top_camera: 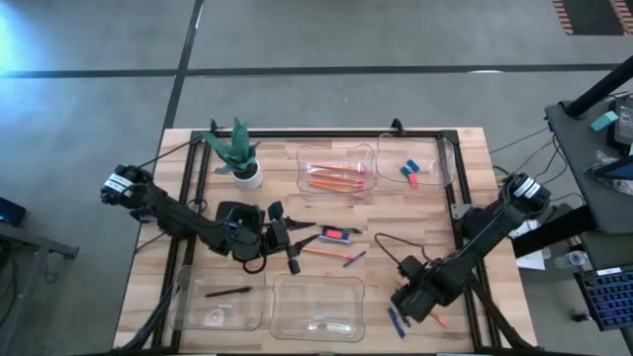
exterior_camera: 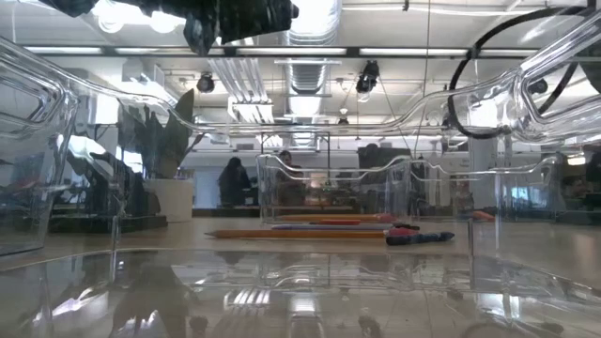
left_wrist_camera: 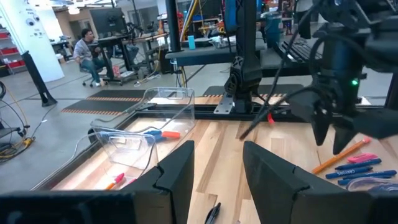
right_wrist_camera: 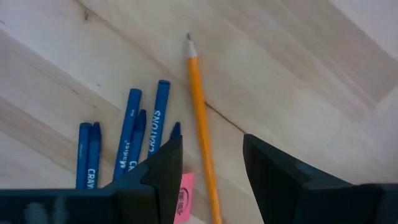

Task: Sort crayons/erasers/pens/pencils in bins
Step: Put the yellow pencil into the top left transparent bin

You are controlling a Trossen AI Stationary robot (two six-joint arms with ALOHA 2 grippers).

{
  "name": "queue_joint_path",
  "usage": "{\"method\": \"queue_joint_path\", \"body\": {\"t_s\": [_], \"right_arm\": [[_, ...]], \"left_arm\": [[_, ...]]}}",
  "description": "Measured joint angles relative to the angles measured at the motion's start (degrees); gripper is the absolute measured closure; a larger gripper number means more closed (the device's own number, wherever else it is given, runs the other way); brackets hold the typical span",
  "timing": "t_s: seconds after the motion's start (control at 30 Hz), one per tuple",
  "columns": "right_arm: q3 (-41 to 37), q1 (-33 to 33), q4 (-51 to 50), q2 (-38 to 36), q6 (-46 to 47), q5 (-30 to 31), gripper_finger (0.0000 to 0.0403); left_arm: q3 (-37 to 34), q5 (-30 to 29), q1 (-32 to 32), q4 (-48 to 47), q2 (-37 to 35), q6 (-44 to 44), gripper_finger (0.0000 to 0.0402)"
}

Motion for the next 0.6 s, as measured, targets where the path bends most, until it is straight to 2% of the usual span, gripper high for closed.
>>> {"method": "queue_joint_path", "body": {"t_s": [0.27,0.6], "right_arm": [[1.8,0.0,-1.7,5.3,-2.2,-0.9,0.0246],[1.1,0.0,-0.8,6.6,-2.3,-1.1,0.0280]], "left_arm": [[0.0,0.0,0.0,0.0,0.0,0.0,0.0277],[0.0,0.0,0.0,0.0,0.0,-0.1,0.0277]]}}
